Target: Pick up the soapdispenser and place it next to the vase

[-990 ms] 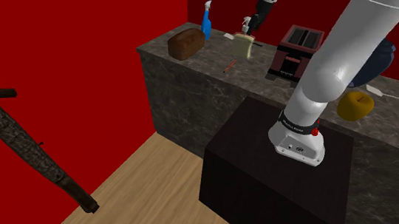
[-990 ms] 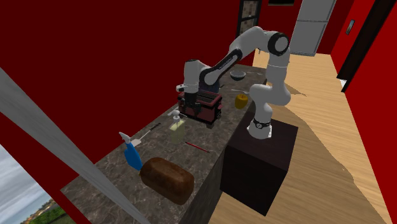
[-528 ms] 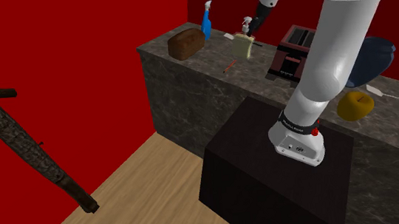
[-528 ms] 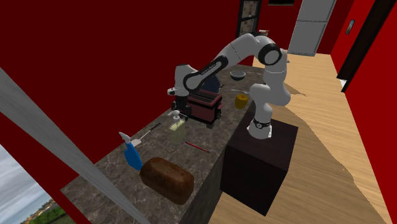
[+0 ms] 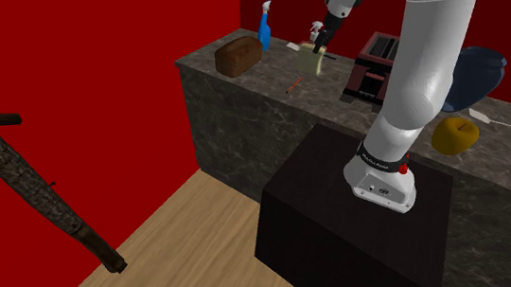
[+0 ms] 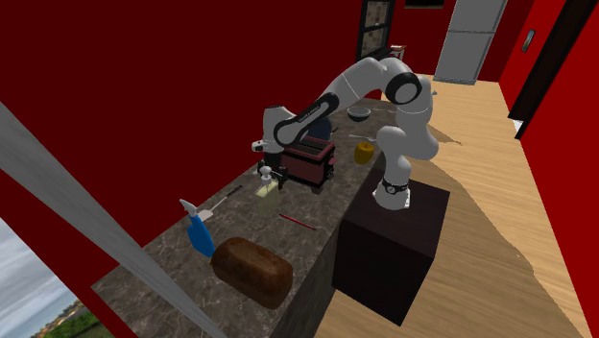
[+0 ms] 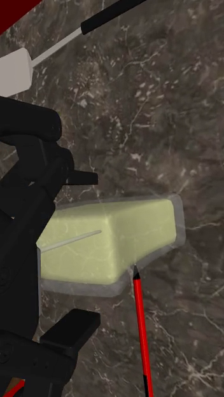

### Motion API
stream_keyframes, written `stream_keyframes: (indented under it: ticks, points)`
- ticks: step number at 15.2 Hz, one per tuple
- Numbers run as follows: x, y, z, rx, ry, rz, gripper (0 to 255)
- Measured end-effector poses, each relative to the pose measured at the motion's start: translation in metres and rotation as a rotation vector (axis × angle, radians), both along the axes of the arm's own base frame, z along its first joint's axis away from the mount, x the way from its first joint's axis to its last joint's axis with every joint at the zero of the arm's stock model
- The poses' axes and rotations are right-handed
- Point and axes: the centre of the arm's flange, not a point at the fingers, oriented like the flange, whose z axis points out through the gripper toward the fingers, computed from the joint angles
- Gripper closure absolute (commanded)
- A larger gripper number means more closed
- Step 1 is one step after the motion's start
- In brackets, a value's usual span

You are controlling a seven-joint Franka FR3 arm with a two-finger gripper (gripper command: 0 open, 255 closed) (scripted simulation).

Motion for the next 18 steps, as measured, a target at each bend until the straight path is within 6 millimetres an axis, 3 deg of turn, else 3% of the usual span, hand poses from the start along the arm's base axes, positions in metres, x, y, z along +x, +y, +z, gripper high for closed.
stream_keyframes:
  ticks: [4, 5, 15, 18]
  points:
    - [0.0, 0.001, -0.001, 0.0, 0.0, 0.0, 0]
    - [0.0, 0.001, -0.001, 0.0, 0.0, 0.0, 255]
    - [0.0, 0.0, -0.001, -0.001, -0.001, -0.001, 255]
    - [0.0, 0.002, 0.01, 0.0, 0.0, 0.0, 255]
